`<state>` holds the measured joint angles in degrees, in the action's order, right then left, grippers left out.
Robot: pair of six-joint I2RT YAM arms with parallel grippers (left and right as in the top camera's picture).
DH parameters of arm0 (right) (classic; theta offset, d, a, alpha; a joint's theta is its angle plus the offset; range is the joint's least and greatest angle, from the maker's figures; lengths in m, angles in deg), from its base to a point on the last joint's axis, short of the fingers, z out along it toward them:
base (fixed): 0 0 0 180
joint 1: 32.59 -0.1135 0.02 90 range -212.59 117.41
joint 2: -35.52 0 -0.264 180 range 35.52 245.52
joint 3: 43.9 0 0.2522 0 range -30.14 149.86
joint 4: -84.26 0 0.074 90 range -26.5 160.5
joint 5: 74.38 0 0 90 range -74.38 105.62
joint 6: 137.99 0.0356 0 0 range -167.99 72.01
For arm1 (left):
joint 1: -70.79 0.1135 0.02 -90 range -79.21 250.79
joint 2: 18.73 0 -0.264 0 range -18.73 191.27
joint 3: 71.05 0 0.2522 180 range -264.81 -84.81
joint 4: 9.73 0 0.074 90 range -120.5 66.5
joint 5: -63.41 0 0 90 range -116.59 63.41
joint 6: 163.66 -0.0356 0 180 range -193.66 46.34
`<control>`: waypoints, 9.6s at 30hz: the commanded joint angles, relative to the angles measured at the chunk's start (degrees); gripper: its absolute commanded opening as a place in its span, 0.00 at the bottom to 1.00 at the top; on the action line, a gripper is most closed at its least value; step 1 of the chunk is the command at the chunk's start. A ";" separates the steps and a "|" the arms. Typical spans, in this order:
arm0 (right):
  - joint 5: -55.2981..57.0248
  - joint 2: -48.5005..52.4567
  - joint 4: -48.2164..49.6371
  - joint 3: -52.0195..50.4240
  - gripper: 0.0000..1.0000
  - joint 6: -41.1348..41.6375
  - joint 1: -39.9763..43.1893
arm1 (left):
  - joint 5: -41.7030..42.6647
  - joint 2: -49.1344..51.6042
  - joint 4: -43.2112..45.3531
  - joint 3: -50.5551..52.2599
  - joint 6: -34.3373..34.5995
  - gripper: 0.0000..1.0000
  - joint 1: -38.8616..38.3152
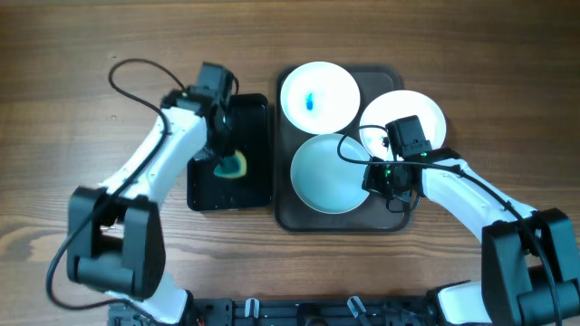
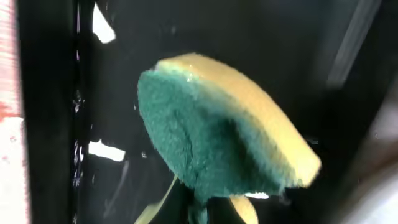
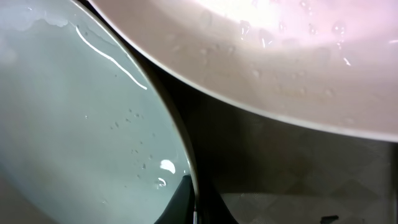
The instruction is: Clean dirty plates on tray and stack at the side
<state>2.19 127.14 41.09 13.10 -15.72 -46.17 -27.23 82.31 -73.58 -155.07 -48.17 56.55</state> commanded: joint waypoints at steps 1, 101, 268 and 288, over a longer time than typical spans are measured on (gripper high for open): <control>5.55 2.14 -0.83 -1.57 0.04 -0.85 0.09 | -3.91 3.08 2.80 4.28 -1.07 0.21 -0.17; 30.42 19.04 -26.82 30.23 0.04 -1.51 31.61 | 12.61 -24.41 -5.73 -0.11 -0.70 1.00 21.00; 6.14 5.03 -0.22 1.64 0.04 -12.74 5.20 | 28.24 25.09 10.69 -14.73 4.63 0.04 -28.55; 6.16 5.03 -0.44 1.64 0.04 -13.49 5.20 | 14.84 21.90 17.94 -14.71 4.20 0.04 -27.80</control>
<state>2.57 129.87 41.87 16.10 -28.09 -41.47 -15.13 101.41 -59.59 -169.83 -45.48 32.75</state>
